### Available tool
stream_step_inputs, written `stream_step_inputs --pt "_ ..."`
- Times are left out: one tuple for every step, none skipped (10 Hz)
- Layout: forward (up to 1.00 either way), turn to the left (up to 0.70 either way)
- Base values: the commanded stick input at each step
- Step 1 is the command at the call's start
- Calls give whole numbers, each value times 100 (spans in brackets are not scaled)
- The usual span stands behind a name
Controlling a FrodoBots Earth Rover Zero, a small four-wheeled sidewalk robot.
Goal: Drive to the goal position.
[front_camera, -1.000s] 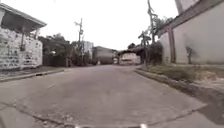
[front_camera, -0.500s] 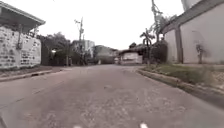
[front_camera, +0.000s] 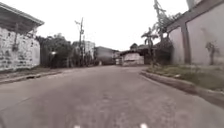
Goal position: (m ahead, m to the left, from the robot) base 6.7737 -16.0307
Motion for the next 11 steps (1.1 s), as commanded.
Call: stream_step_inputs --pt "100 0" --pt "100 0" --pt "100 0" --pt "100 0" --pt "100 0" --pt "100 0" --pt "100 0" --pt "100 0" --pt "100 0" --pt "100 0" --pt "100 0"
